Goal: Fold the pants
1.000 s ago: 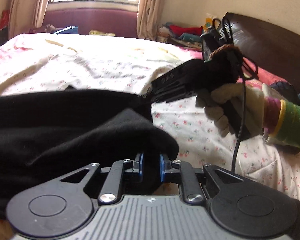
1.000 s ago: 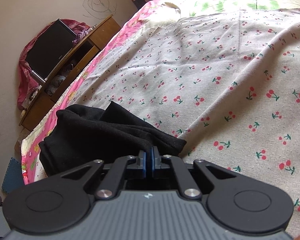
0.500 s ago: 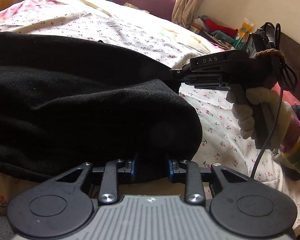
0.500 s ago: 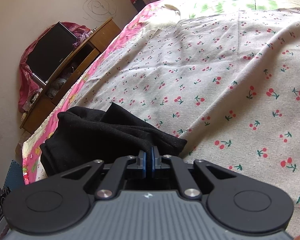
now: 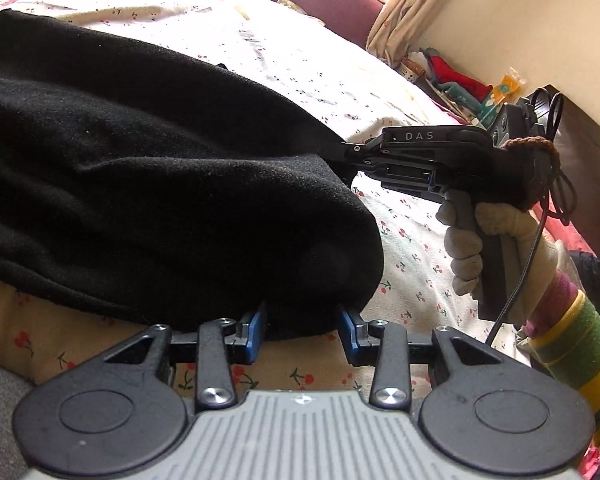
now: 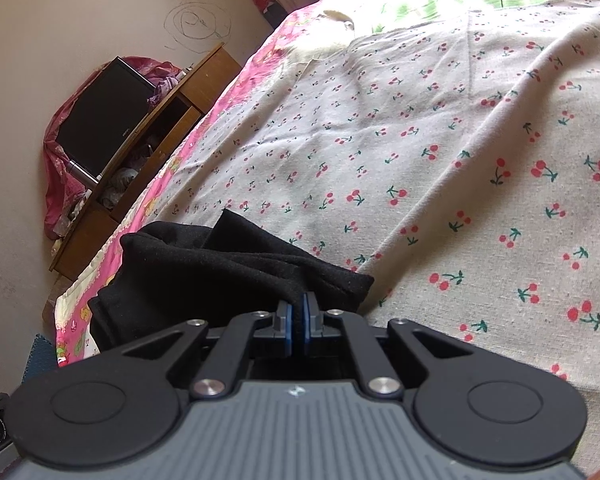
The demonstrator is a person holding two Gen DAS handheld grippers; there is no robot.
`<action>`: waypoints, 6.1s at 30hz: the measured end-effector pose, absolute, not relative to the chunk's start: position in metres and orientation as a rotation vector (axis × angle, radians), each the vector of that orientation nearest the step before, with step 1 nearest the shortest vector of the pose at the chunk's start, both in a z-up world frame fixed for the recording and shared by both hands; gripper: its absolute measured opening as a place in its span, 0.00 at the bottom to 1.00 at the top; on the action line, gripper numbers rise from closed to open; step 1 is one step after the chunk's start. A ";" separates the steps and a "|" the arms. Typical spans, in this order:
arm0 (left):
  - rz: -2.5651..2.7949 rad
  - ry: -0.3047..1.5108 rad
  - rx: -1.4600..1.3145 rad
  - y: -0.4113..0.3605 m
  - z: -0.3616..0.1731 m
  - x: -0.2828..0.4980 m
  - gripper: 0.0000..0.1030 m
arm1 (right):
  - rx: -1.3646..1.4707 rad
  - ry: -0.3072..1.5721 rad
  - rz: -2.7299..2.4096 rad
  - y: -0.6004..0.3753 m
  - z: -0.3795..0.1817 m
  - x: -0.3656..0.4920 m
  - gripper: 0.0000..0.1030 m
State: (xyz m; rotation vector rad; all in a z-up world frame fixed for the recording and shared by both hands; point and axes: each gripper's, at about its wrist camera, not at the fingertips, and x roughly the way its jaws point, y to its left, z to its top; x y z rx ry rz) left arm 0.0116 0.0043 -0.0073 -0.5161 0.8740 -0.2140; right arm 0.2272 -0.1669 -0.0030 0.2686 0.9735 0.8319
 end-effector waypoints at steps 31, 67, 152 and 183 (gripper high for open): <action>-0.169 0.810 -0.579 -0.004 -0.010 0.041 0.49 | 0.290 0.963 0.830 -0.169 -0.007 0.226 0.05; -0.399 0.778 -0.273 -0.016 0.006 0.023 0.49 | 0.168 0.911 0.818 -0.175 0.005 0.206 0.20; 0.090 0.566 0.054 0.233 0.020 0.023 0.65 | -0.165 0.802 0.809 0.068 0.044 0.144 0.11; 0.012 0.543 0.061 0.261 0.002 -0.017 0.74 | -0.248 0.834 0.924 0.203 -0.006 0.084 0.05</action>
